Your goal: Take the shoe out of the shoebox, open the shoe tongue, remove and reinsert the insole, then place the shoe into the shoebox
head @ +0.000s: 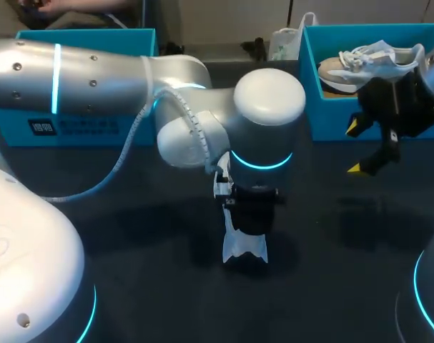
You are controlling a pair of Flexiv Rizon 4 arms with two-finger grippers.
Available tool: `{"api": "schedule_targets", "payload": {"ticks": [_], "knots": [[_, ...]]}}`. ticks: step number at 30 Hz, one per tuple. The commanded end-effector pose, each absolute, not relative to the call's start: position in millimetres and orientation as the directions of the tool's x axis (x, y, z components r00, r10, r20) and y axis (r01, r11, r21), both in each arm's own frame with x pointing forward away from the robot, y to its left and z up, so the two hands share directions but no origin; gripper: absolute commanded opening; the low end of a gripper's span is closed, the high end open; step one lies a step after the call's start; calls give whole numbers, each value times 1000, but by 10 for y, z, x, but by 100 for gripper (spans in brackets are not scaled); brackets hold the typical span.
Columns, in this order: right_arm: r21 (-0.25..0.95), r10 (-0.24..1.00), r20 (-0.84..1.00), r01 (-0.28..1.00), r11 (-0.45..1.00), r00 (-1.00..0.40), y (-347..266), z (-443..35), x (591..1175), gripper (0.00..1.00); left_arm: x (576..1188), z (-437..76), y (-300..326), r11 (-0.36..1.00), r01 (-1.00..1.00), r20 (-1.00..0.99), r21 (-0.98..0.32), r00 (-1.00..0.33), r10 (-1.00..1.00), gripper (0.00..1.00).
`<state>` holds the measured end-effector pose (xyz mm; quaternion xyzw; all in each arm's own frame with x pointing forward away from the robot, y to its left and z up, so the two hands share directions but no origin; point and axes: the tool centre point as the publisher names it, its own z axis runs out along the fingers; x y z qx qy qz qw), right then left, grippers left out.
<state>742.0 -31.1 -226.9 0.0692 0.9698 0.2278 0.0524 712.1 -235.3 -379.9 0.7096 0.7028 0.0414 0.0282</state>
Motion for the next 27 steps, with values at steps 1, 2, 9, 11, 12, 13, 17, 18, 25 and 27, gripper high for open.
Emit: {"api": "schedule_targets", "payload": {"ticks": [1,2,9,11,12,13,17,18,25,27], "knots": [[447,160,-70,112,888,-985,-305,-2274,7417,100,7166,-3545,-2230,10,988,-9,155,-9,1000,0],[447,160,-70,112,888,-985,-305,-2274,7417,100,7218,-3523,-2235,19,985,-11,174,-17,1000,0],[447,160,-70,112,888,-985,-305,-2274,7417,100,7384,-3486,-2239,26,974,8,226,-28,1000,0],[447,160,-70,112,888,-985,-305,-2274,7417,100,7404,-3492,-2243,28,973,14,230,-33,999,18],[447,160,-70,112,888,-985,-305,-2274,7417,100,7409,-3493,-2245,29,972,16,232,-34,999,34],[447,160,-70,112,888,-985,-305,-2274,7417,100,7416,-3495,-2246,31,972,19,233,-37,999,58],[447,160,-70,112,888,-985,-305,-2274,7417,100,7419,-3492,-2248,29,973,28,230,-37,999,100],[447,160,-70,112,888,-985,-305,-2274,7417,100,7418,-3493,-2249,17,977,35,212,-25,999,100],[447,160,-70,112,888,-985,-305,-2274,7417,100,7423,-3496,-2214,-1,978,52,209,-10,999,100],[447,160,-70,112,888,-985,-305,-2274,7417,100,7416,-3490,-2206,-8,978,52,209,-3,999,100]]}}
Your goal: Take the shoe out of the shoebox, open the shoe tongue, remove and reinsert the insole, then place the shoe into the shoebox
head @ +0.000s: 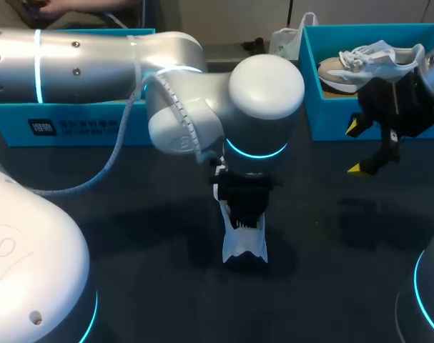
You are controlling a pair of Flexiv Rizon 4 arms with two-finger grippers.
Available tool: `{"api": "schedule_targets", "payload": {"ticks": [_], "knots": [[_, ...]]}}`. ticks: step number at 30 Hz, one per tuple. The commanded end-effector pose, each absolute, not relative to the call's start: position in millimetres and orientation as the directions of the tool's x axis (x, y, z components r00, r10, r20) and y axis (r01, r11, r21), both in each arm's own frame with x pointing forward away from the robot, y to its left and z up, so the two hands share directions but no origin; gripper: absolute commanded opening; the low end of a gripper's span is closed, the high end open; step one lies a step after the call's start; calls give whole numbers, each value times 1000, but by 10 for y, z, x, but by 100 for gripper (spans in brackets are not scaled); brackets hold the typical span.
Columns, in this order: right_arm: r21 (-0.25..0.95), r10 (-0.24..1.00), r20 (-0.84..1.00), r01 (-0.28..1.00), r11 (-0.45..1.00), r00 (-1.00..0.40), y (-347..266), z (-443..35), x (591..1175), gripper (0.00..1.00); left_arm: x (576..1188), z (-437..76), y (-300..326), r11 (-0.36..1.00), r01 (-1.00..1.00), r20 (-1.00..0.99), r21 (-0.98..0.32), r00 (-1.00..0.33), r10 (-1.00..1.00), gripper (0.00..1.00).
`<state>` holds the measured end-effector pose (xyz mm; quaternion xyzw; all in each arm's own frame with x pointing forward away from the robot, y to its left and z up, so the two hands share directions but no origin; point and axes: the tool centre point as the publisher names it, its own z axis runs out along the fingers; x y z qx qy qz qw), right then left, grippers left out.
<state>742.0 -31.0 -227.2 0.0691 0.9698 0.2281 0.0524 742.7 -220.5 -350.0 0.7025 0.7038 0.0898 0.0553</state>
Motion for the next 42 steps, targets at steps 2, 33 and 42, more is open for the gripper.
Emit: {"api": "schedule_targets", "payload": {"ticks": [2,33,42], "knots": [[447,160,-70,112,888,-985,-305,-2274,7417,100,7415,-3481,-2192,-10,976,57,217,-2,998,100],[447,160,-70,112,888,-985,-305,-2274,7417,100,7720,-3146,-2167,-23,981,34,193,16,999,100],[447,160,-70,112,888,-985,-305,-2274,7417,100,7872,-2960,-2141,-79,975,57,206,69,996,100]]}}
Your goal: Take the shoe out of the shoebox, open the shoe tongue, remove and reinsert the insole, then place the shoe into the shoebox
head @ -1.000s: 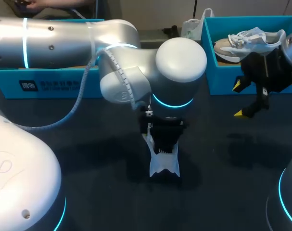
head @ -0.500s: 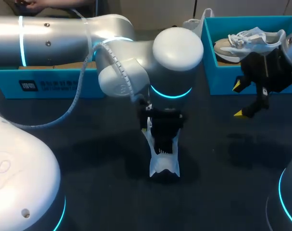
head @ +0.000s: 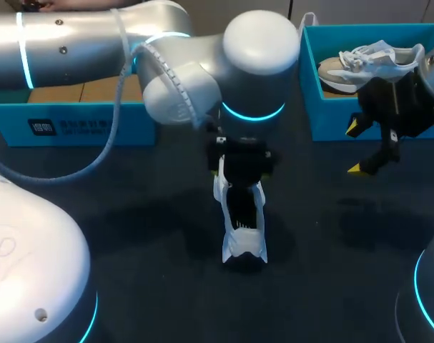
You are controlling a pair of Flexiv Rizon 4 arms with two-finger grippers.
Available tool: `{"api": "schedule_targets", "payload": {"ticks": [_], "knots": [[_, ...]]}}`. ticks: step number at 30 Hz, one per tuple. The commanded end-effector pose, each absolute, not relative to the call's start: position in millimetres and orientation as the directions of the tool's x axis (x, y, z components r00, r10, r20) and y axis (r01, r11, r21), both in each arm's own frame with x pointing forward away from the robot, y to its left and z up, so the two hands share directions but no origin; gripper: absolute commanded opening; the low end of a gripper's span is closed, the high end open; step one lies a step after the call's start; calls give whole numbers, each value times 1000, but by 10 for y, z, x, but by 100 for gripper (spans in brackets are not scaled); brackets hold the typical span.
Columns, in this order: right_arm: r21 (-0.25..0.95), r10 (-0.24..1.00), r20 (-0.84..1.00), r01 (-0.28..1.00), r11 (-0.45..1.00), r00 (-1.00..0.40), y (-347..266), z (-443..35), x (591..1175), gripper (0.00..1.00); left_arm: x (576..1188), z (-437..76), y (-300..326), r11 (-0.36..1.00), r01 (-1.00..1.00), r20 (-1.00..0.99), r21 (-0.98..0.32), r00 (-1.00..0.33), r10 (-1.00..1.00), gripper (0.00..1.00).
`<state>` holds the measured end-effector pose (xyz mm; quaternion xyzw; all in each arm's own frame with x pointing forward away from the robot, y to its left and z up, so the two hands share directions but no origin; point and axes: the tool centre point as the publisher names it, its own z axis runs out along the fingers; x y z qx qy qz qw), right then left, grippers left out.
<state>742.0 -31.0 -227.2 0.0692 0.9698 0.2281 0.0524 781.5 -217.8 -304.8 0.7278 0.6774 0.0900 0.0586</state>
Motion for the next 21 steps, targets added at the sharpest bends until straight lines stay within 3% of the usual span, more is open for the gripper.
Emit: {"api": "schedule_targets", "payload": {"ticks": [1,8,9,11,14,21], "knots": [[447,160,-70,112,888,-985,-305,-2274,7417,100,7900,-2951,-2136,-82,973,66,218,69,995,100],[447,160,-70,112,888,-985,-305,-2274,7417,100,8081,-2926,-2125,-69,975,76,210,54,996,100],[447,160,-70,112,888,-985,-305,-2274,7417,100,8091,-2933,-2134,-73,974,81,214,57,995,96],[447,160,-70,112,888,-985,-305,-2274,7417,100,8102,-2943,-2151,-74,973,85,217,57,995,69],[447,160,-70,112,888,-985,-305,-2274,7417,100,8121,-2963,-2182,-75,973,85,219,58,995,43],[447,160,-70,112,888,-985,-305,-2274,7417,100,8085,-2961,-2196,-84,973,89,216,66,994,41]]}}
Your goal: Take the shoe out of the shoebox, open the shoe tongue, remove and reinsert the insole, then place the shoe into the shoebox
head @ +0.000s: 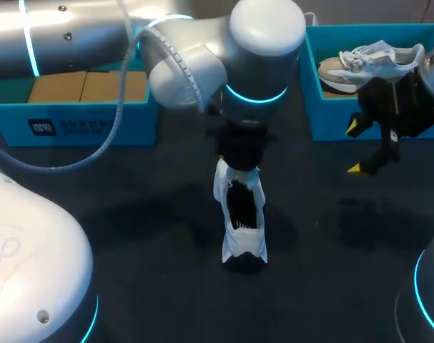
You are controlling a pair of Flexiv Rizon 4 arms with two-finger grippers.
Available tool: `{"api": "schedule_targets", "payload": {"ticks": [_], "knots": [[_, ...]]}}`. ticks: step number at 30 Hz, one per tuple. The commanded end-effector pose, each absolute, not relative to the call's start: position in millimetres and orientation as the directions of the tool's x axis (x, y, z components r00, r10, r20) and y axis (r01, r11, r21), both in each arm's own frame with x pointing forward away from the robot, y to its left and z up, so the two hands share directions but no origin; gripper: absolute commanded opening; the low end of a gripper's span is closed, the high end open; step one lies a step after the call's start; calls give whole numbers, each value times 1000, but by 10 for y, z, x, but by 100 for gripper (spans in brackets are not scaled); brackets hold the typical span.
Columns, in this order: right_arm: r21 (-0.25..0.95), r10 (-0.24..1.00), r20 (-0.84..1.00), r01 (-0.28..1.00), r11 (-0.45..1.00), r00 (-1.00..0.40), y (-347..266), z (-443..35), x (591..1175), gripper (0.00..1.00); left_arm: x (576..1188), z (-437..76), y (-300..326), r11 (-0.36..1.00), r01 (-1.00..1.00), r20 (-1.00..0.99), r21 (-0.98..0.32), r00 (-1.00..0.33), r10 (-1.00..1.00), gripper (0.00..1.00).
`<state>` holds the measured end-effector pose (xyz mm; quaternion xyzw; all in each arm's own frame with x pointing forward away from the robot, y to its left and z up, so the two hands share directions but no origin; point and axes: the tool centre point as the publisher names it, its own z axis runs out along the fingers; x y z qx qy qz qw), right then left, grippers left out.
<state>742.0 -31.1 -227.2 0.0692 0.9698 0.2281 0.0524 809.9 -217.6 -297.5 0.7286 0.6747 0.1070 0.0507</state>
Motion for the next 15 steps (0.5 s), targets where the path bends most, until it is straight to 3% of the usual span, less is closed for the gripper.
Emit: {"api": "schedule_targets", "payload": {"ticks": [1,15], "knots": [[447,160,-70,112,888,-985,-305,-2274,7417,100,8067,-2951,-2180,-84,974,82,211,68,994,41],[447,160,-70,112,888,-985,-305,-2274,7417,100,7901,-3029,-2112,-66,984,48,163,59,997,39]]}}
